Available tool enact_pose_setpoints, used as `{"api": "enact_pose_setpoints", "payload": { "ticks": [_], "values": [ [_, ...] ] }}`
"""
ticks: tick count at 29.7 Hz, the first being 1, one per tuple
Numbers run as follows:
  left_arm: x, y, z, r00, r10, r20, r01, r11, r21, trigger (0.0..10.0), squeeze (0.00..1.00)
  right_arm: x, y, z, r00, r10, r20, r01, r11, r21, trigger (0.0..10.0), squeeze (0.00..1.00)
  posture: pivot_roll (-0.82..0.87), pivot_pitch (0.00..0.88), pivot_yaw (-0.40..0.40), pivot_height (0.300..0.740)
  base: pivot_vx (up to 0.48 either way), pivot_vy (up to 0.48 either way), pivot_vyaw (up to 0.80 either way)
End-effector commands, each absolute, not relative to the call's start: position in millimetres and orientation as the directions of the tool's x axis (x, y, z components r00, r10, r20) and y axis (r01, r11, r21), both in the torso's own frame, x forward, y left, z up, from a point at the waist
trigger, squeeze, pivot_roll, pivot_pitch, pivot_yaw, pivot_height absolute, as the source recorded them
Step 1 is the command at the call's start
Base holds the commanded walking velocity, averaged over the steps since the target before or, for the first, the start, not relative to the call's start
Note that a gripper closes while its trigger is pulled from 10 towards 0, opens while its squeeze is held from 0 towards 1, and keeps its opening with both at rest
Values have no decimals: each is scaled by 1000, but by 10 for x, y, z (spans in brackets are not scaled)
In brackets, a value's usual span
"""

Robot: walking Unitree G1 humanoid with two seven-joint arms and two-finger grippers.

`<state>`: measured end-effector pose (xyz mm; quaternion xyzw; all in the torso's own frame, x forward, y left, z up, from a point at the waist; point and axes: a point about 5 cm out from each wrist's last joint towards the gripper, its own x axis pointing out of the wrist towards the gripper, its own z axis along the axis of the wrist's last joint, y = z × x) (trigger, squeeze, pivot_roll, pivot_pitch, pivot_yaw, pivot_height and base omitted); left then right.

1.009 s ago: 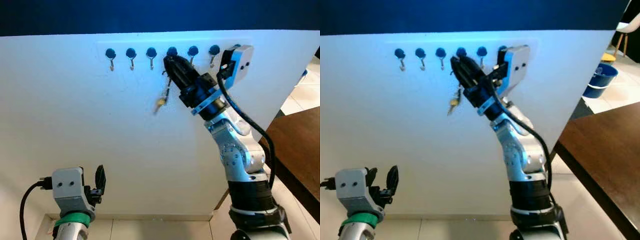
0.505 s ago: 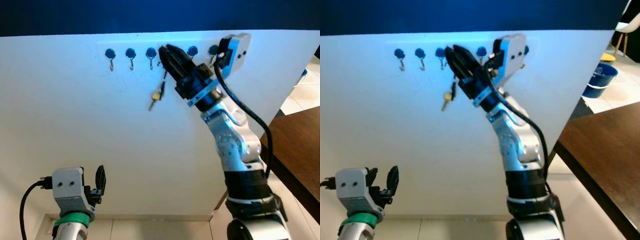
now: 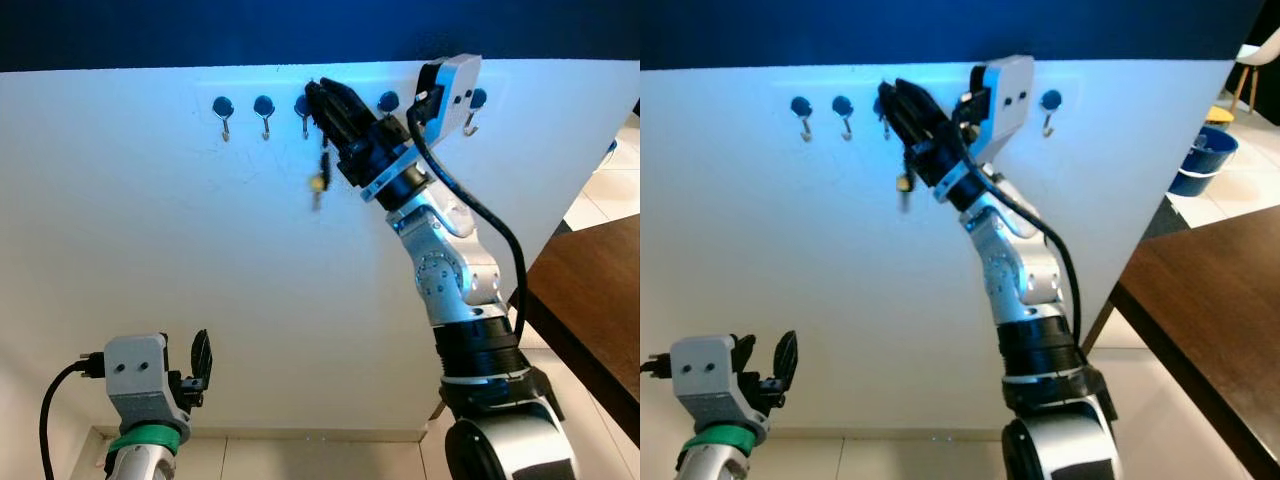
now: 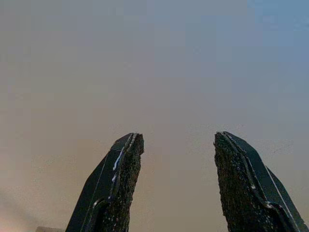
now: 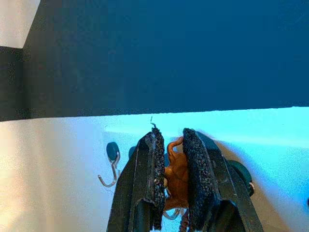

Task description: Hang keys on a hook

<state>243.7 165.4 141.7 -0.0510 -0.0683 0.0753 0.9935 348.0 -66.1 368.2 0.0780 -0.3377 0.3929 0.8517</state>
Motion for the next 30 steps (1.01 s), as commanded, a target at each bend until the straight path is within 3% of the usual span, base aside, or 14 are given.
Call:
{"api": "enact_pose_setpoints", "payload": {
  "ticks": [1, 12, 19, 30],
  "values": [
    [2403, 1678, 1390, 979, 171, 110, -159, 982, -105, 10000, 0, 3478, -663, 3747, 451, 604, 657, -714, 686, -141, 10000, 0, -139, 137, 123, 740, 0, 0, 0],
    [2414, 1700, 1416, 978, 173, 118, -161, 981, -104, 10000, 0, 3474, -923, 3774, 487, 517, 704, -664, 742, -86, 10000, 0, -137, 133, 125, 740, 0, 0, 0],
    [2399, 1705, 1406, 978, 173, 115, -161, 981, -104, 10000, 0, 3428, -1153, 3541, 574, 469, 671, -606, 794, -36, 10000, 0, -134, 129, 132, 740, 0, 0, 0],
    [2419, 1684, 1412, 980, 160, 116, -148, 984, -104, 10000, 0, 3328, -1210, 3169, 663, 458, 592, -571, 821, 4, 10000, 0, -135, 133, 137, 740, 0, 0, 0]
  ]
}}
